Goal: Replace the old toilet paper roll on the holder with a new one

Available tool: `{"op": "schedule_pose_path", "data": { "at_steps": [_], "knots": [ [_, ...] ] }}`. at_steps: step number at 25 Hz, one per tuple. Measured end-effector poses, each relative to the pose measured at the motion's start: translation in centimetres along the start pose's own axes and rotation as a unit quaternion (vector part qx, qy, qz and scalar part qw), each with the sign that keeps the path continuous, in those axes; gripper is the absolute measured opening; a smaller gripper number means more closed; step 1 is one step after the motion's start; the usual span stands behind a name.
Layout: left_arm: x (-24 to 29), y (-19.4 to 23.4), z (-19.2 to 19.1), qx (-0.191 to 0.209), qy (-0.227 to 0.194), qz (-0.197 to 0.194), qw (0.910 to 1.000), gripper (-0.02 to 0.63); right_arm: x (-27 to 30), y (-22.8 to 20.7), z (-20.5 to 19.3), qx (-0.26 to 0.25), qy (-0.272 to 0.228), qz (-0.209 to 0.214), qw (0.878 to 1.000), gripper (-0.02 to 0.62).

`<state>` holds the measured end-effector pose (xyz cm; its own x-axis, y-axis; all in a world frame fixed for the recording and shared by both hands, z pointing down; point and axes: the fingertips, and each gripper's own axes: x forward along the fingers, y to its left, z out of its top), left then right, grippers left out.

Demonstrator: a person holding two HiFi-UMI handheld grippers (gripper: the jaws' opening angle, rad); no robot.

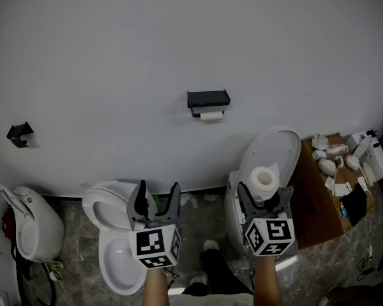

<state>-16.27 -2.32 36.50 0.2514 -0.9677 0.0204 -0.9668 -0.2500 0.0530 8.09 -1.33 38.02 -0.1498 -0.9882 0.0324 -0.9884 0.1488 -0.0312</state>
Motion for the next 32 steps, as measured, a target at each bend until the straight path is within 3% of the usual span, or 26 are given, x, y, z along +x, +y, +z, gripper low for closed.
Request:
{"op": "schedule_pose_path", "data": {
  "at_steps": [19,32],
  "knots": [
    [18.8,-0.1,3.0,0.032,-0.024,0.052,0.9979,0.314,19.6,-6.9,3.3,-0.008,-0.018,0.055,0.998,0.311],
    [25.6,-1.0,2.0,0.042,-0.006,0.062,0.9972,0.314,26.0,-10.7,2.7,-0.008,-0.012,0.064,0.998,0.311]
  ]
}}
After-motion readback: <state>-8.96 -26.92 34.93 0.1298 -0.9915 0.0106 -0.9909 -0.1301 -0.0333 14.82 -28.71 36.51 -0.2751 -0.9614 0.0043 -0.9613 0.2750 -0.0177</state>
